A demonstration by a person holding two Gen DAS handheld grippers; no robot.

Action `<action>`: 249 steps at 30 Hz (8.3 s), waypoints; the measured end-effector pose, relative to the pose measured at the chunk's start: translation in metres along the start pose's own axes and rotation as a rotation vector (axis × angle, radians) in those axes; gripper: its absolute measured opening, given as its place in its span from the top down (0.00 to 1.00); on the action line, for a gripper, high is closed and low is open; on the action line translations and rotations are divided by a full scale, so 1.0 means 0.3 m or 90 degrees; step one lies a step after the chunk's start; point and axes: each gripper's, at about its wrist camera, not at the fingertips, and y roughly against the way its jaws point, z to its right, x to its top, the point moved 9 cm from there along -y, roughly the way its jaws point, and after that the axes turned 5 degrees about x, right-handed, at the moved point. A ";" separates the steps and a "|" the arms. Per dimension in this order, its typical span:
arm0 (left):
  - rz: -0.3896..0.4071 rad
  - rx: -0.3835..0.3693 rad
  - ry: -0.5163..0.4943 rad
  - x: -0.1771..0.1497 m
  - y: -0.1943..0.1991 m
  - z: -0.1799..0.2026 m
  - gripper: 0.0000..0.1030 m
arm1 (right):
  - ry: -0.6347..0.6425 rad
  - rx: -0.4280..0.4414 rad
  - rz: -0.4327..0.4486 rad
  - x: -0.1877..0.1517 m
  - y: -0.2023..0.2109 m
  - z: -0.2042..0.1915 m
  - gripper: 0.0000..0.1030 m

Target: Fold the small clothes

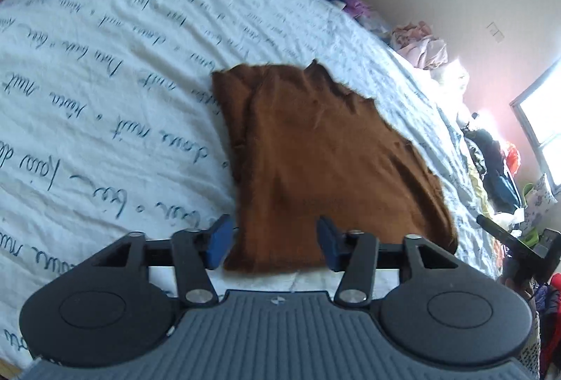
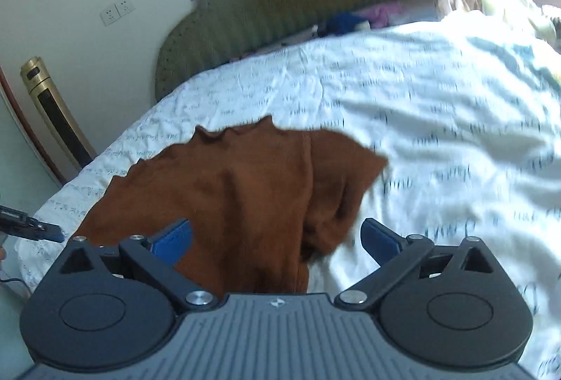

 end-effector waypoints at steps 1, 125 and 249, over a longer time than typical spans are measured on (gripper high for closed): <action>0.018 -0.018 -0.016 0.004 0.002 0.052 0.38 | 0.025 -0.001 0.003 0.033 -0.024 -0.020 0.00; -0.199 0.155 -0.276 0.417 -0.792 0.810 0.87 | 0.067 0.056 0.111 -0.068 -0.321 -0.412 0.90; -0.057 0.015 -0.256 -0.348 -0.433 0.759 0.04 | 0.126 0.035 -0.080 -0.140 -0.149 0.008 0.52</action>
